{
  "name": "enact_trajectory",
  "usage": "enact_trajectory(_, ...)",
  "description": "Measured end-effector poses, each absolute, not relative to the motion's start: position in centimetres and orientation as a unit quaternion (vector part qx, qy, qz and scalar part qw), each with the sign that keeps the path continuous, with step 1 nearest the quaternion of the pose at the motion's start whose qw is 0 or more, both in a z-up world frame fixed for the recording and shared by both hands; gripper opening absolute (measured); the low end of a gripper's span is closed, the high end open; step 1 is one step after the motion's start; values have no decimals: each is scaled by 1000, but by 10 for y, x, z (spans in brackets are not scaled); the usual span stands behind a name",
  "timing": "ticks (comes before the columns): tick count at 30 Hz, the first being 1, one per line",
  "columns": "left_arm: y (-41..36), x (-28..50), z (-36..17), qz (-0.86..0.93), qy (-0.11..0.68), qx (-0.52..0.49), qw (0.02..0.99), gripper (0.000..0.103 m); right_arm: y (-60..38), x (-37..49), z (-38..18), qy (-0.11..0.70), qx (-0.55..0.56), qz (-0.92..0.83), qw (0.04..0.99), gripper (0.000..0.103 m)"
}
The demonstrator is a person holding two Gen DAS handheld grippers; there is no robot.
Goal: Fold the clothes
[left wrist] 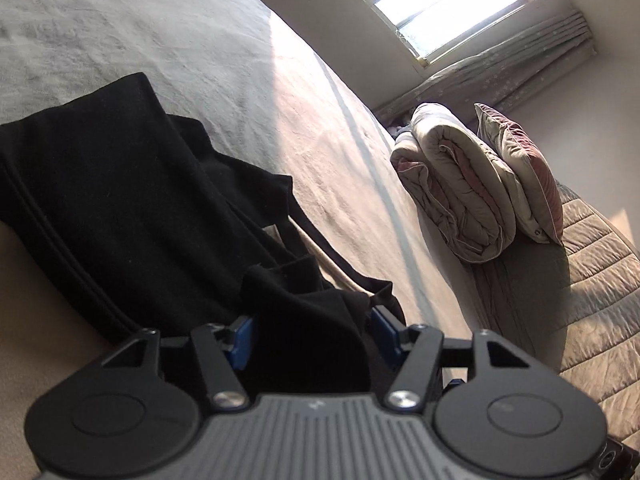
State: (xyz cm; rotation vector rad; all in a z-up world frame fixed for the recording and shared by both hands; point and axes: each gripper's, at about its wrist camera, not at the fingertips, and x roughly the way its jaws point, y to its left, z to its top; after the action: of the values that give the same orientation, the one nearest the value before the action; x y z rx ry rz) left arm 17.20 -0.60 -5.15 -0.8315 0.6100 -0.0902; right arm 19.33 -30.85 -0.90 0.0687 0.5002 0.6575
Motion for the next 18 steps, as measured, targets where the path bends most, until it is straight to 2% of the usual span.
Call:
enact_trajectory(1, -10, 172, -50, -43, 288, -388, 874, 41, -311, 195, -9, 246, 44, 321, 914, 49)
enact_trajectory(2, -15, 173, -49, -46, 284, -377, 881, 26, -314, 197, -9, 250, 57, 324, 911, 49)
enact_trajectory(3, -22, 173, -46, -55, 281, -360, 888, 17, -318, 199, -9, 255, 73, 326, 907, 49)
enact_trajectory(4, -28, 173, -44, -63, 277, -343, 895, 15, -321, 201, -10, 263, 94, 332, 901, 49)
enact_trajectory(7, -54, 171, -34, -100, 265, -284, 916, 12, -336, 213, -15, 296, 196, 366, 860, 49)
enact_trajectory(12, -105, 164, -23, -196, 270, -155, 930, 13, -359, 236, -37, 353, 358, 394, 770, 49)
enact_trajectory(16, -140, 158, -24, -272, 290, -50, 916, 16, -368, 247, -52, 386, 415, 376, 733, 52)
enact_trajectory(18, -150, 152, -25, -303, 290, -20, 907, 22, -370, 249, -56, 397, 421, 366, 729, 52)
